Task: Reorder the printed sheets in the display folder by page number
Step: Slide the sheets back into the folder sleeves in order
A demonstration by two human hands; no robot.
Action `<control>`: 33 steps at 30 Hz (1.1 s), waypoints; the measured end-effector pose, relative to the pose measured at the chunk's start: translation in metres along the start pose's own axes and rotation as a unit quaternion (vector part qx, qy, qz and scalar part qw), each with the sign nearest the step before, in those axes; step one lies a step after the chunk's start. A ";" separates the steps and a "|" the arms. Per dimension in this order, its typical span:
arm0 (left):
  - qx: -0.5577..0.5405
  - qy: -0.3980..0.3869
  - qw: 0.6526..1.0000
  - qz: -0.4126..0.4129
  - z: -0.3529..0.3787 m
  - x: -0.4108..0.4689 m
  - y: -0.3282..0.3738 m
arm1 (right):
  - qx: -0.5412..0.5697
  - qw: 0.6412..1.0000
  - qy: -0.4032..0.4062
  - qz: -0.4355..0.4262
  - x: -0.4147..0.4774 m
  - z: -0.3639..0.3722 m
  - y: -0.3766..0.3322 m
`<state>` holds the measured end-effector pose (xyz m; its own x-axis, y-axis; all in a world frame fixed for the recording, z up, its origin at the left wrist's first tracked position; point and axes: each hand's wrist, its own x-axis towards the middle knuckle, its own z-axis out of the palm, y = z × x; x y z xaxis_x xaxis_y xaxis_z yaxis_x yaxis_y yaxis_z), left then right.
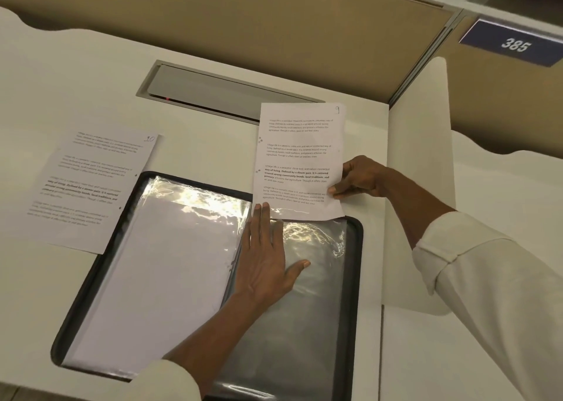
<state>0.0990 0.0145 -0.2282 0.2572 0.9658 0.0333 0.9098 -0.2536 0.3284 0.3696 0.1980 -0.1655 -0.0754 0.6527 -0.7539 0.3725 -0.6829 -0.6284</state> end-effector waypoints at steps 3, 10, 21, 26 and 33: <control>-0.004 -0.002 1.000 0.021 -0.001 0.003 0.002 | -0.003 1.000 0.010 -0.011 -0.001 0.001 0.002; -0.006 -0.017 0.995 0.097 -0.008 0.046 0.036 | -0.021 1.000 0.002 0.002 -0.012 -0.001 0.007; -0.167 -0.055 0.984 -0.008 -0.021 0.084 0.070 | -0.012 1.000 0.001 0.014 -0.016 0.001 0.013; -0.289 -0.112 0.948 -0.074 -0.025 0.087 0.077 | -0.003 1.000 0.016 0.001 -0.023 0.005 0.013; -0.369 -0.106 0.921 -0.071 -0.031 0.086 0.082 | 0.008 0.999 0.044 0.004 -0.032 0.011 0.017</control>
<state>0.1860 0.0781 -0.1691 0.2817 0.9340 -0.2198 0.4912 0.0564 0.8692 0.3682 0.1621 -0.1538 0.0088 0.6730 -0.7396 0.3570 -0.6930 -0.6264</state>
